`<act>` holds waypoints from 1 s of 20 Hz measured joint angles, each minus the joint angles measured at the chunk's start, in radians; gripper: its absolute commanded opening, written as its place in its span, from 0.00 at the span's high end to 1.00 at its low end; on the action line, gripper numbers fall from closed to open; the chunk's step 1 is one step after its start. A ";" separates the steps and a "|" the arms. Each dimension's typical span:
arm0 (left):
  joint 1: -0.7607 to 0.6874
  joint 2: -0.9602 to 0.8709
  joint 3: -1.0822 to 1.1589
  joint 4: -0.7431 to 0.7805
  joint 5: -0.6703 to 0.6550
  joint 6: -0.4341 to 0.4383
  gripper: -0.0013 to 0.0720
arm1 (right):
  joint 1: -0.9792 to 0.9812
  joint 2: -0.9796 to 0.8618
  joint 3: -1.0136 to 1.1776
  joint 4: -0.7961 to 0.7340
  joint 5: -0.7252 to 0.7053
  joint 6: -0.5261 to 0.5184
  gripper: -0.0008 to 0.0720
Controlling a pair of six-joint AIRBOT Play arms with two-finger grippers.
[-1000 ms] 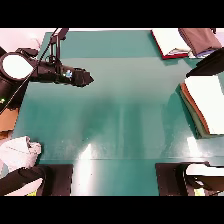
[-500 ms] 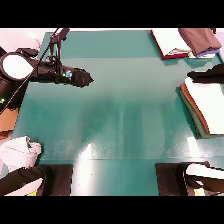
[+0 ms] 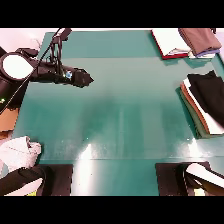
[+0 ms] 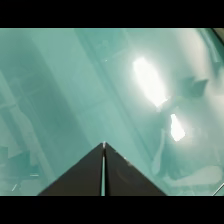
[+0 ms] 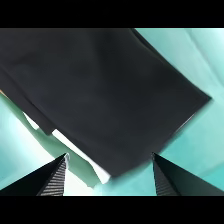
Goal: Fold the shirts.
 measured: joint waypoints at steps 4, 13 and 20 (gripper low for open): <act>0.000 0.000 0.000 -0.001 0.000 0.003 0.95 | 0.019 0.061 -0.055 0.063 -0.031 0.002 0.17; 0.000 0.000 0.000 -0.002 -0.009 0.002 0.95 | 0.605 0.189 -0.053 0.226 -0.190 0.002 0.60; 0.000 0.000 0.000 -0.002 0.039 0.003 0.95 | 0.991 0.169 -0.053 0.237 -0.228 0.000 0.96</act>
